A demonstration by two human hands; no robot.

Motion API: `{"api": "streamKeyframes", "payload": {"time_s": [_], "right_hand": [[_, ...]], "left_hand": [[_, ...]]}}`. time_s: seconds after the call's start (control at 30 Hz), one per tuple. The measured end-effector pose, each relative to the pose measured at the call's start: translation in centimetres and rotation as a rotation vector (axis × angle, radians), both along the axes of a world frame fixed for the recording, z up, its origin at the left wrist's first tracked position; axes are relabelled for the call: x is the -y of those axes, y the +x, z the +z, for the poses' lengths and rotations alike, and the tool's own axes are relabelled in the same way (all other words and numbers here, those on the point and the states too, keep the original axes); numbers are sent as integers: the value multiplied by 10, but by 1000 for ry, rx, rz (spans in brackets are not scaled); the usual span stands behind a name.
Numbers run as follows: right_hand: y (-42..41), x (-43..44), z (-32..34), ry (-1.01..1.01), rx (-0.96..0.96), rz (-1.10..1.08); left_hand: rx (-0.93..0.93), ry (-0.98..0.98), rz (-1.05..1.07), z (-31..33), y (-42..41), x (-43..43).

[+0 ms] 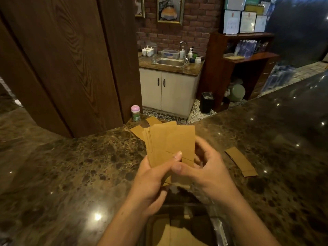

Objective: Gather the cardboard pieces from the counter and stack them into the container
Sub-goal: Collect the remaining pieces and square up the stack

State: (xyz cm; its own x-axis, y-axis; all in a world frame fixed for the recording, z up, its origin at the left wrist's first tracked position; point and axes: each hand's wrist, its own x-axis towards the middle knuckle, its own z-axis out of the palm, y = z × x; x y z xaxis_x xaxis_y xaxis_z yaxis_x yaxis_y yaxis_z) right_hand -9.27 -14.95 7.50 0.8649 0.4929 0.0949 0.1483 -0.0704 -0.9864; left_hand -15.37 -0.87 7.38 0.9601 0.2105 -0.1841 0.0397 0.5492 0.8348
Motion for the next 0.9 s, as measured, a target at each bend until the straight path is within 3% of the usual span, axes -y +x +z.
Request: {"api": "streamKeyframes", "payload": {"time_s": [0.13,0.33,0.53,0.73,0.9], "right_hand": [[-4,9,0,179,-59,-118],[-2,24,-3,413,-222,-296],[-9,22,-5,324,-228,-181],[-10,20,-6,191,-180,-89],[-10,20,-7,237,-210,-181]], "left_hand": [[2,-178,-63,1,-2,0],[-88,-106,131,-13,-2,-2],[-7,-17,79,-12,-2,0],[-39,58,133,-10,2,1],[-7,93,99,-13,0,-2]]}}
